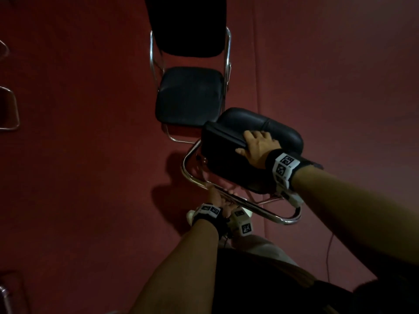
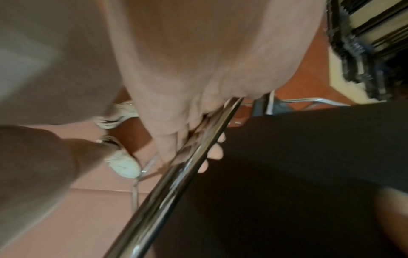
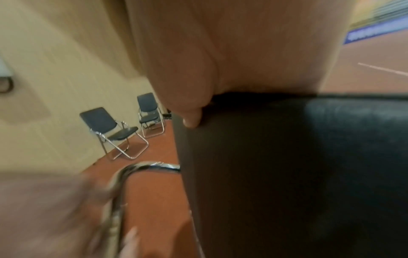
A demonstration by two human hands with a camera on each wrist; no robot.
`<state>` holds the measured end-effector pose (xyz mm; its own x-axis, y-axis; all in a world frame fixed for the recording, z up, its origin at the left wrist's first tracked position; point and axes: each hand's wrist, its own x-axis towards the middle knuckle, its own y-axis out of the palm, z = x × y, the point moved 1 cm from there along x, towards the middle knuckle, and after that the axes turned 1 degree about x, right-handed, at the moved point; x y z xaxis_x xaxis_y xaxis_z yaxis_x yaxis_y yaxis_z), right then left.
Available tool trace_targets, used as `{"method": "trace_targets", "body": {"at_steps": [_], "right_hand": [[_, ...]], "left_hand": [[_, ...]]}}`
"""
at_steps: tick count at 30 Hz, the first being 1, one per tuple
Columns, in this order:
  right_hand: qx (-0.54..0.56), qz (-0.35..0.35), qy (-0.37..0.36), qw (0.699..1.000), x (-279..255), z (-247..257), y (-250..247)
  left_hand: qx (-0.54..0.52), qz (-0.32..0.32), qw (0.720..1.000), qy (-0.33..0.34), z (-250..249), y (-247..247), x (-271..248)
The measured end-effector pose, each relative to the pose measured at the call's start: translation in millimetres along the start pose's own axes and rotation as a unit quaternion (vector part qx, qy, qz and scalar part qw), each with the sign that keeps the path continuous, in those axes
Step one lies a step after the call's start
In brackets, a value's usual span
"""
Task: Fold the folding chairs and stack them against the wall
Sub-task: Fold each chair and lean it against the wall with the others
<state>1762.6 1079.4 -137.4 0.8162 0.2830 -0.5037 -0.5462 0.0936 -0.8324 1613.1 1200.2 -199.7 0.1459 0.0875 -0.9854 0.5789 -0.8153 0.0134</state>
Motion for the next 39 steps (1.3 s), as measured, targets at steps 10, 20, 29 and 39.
{"method": "trace_targets", "body": {"at_steps": [10,20,29,39], "right_hand": [[-0.013,0.05,0.062,0.997,-19,26,23],[-0.007,0.069,0.048,0.996,-26,35,18],[0.026,0.159,-0.068,0.985,-71,53,84],[0.014,0.067,-0.157,0.985,-83,21,82]], "left_hand": [[-0.001,0.081,0.996,-0.026,-11,-16,-24],[0.053,0.024,0.996,0.064,-5,-37,68],[-0.06,0.115,0.99,0.047,-3,-36,-48],[0.022,0.108,0.99,0.086,18,-24,-30]]}}
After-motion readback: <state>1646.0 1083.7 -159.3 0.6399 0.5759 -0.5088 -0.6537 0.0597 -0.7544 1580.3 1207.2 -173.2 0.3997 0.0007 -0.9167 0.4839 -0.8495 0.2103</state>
